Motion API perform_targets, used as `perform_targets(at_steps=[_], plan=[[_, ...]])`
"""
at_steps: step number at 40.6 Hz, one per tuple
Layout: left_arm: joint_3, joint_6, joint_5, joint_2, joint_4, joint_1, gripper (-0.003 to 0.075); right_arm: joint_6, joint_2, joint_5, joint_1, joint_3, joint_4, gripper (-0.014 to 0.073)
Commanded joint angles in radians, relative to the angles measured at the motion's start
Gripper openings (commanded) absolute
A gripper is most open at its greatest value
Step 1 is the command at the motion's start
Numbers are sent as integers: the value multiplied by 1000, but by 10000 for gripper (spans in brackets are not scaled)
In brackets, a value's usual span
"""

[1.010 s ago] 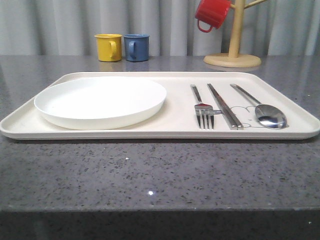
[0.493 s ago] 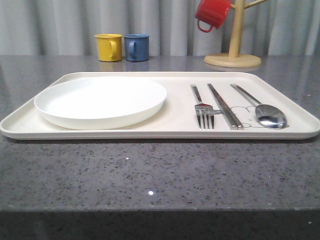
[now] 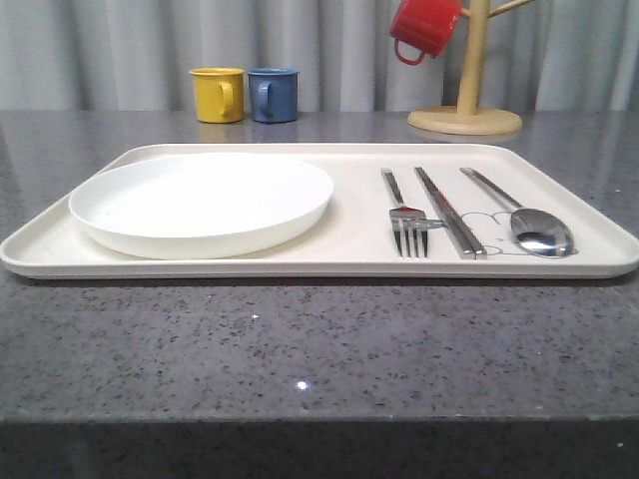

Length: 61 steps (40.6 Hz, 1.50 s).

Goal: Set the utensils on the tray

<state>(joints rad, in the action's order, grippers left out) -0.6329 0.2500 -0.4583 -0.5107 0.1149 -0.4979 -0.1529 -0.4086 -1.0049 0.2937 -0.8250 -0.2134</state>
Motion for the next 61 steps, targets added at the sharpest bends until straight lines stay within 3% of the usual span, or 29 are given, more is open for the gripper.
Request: perform_targets(at_steps=[1,9,15,18,23,29,34,61], plan=[[106,-7,243,102,-13,113,-18,-9,-8,72,2,-22,-14,-122],[420,-7,480,359,-11,338,-18,-9,-8,72,2,-22,-14,-122],[566,-7,519,494,17,427,-18,-9,-8,72,2,-22,-14,-122],[609,-75,512,541,-17,448,-18,-9,-8,72,2,-22,-14,-122],[639,-268,500,539,-194,470,-18,-9,-8,70,2,-22,-14,-122],[639,-250,498,541,-175,472,-18,-9,-8,70,2,-22,-14,-122],[639,-91,498,541,-42,472,-18,-9,-8,70,2,-22,-14,-122],[639,-93,502,541,-60,470,-18,-9,-8,70,2,-22,-14,-122]])
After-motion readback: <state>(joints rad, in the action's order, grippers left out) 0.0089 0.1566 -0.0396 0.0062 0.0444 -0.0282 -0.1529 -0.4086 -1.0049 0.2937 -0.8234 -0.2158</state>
